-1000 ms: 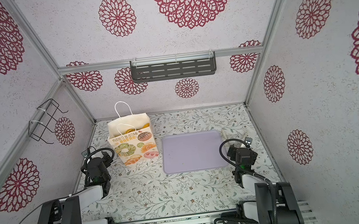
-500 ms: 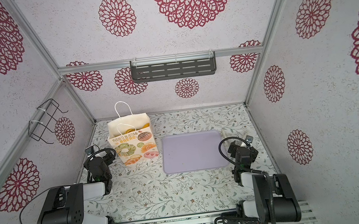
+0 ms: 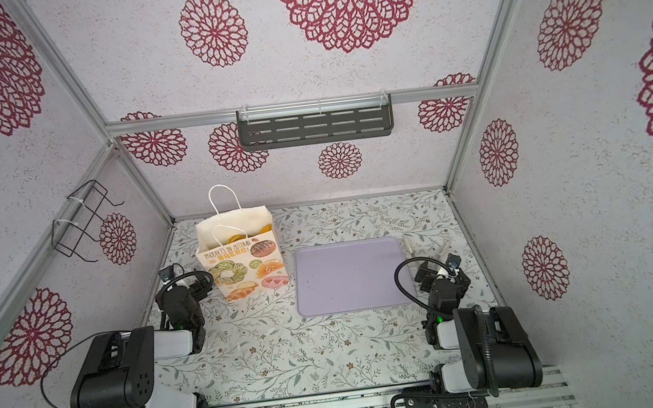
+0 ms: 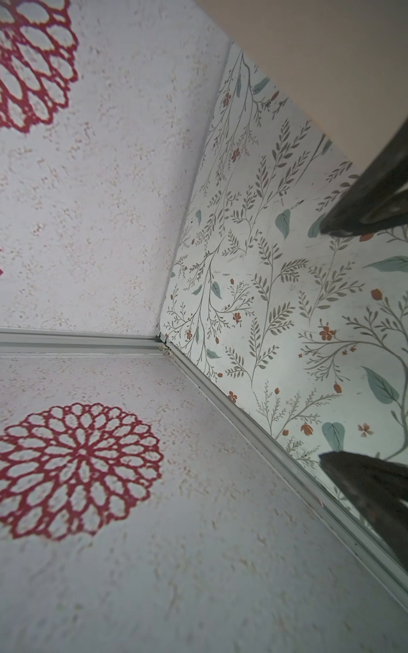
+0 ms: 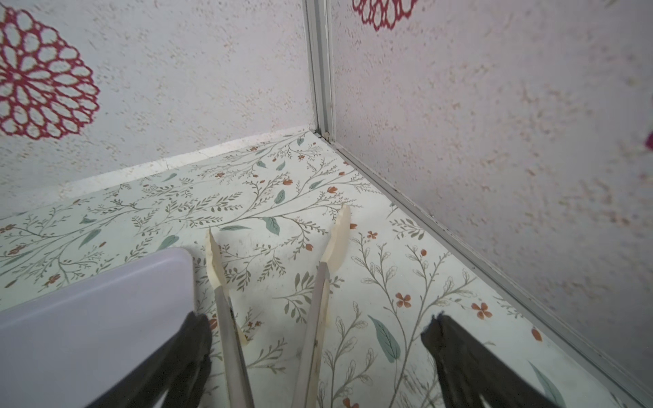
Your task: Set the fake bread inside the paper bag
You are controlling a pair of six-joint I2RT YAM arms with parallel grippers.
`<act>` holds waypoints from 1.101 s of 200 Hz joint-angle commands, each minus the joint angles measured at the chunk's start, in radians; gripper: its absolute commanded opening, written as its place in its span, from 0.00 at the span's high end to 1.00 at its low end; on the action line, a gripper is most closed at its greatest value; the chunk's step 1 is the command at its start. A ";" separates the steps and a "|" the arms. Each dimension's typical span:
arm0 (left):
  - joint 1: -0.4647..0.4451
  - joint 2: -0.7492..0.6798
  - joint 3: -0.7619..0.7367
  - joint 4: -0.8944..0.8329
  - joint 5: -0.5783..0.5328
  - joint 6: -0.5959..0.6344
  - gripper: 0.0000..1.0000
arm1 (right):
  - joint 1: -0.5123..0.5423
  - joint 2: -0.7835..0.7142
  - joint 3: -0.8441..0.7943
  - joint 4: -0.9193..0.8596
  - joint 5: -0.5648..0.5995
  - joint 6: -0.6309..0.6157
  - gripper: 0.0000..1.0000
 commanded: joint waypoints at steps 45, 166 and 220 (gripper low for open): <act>0.008 0.007 0.024 -0.024 0.006 0.008 0.03 | 0.002 0.128 0.007 0.207 -0.170 -0.080 0.01; 0.010 0.006 0.026 -0.026 0.009 0.008 0.03 | 0.023 0.119 0.107 0.010 -0.209 -0.124 0.01; 0.008 0.006 0.026 -0.026 0.007 0.010 0.03 | 0.027 0.120 0.115 -0.006 -0.223 -0.130 0.01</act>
